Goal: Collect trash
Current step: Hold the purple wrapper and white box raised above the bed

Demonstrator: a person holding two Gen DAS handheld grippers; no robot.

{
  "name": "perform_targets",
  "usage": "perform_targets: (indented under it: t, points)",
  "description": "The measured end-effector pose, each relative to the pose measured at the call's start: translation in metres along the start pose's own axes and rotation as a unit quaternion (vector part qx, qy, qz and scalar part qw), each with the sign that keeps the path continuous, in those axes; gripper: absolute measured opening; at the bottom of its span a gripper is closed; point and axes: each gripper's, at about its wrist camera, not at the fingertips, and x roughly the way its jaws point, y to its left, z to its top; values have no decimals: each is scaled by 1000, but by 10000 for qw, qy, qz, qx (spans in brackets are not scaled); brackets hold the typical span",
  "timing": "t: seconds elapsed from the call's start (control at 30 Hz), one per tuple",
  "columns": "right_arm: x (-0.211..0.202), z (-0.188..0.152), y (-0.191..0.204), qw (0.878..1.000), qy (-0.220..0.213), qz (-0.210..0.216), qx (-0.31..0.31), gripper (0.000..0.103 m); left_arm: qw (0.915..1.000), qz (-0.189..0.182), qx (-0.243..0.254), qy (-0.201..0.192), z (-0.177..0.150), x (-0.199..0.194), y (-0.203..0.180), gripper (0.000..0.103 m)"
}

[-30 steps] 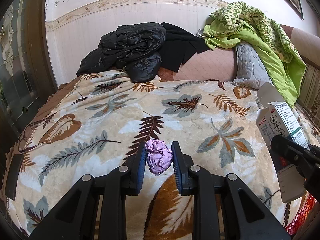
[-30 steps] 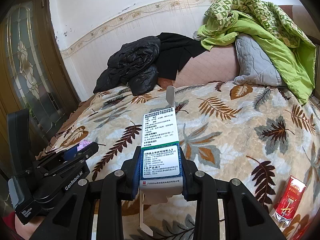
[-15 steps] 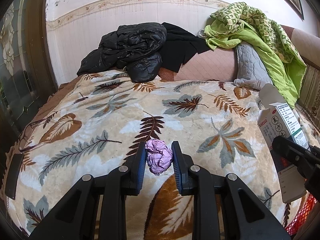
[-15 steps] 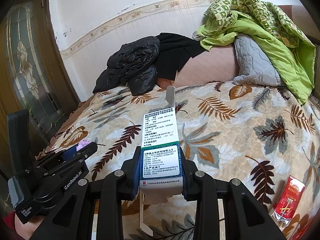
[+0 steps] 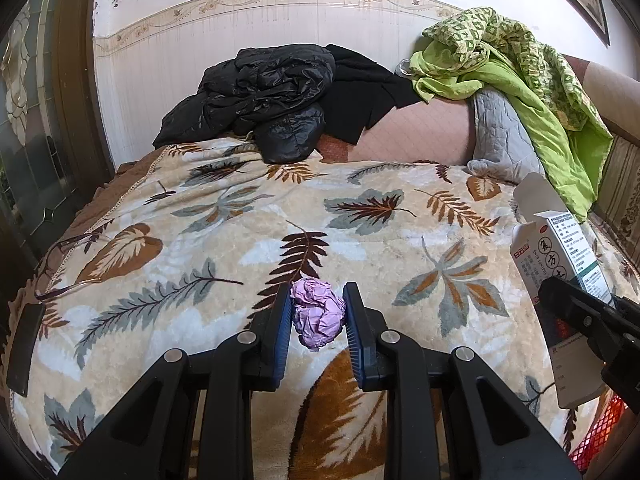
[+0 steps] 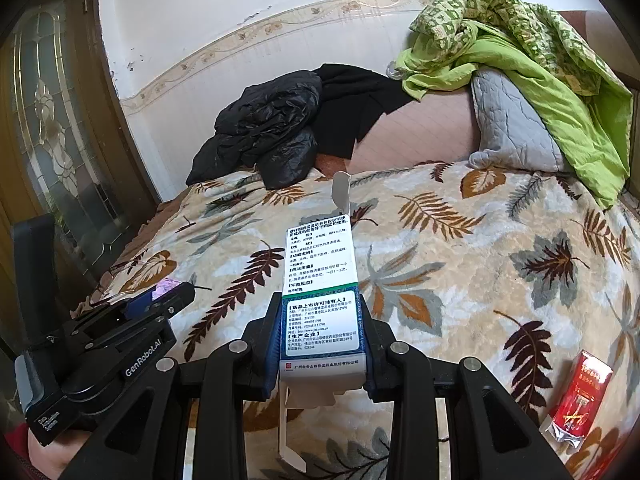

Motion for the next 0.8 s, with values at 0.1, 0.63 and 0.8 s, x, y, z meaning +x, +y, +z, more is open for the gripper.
perform_targets:
  t: [0.1,0.63,0.8]
  points:
    - [0,0,0,10000,-11,-13,-3,34,10000,9,10,-10,0,0,0,24]
    - [-27,1,-16,9992,-276,-191,206,34,9987,131,269,-413,-1,-21,-26,24]
    - [-47,-2,-28,9981,-355,-280,408,34,9988,-19,285,-404,0,-23,-35,24]
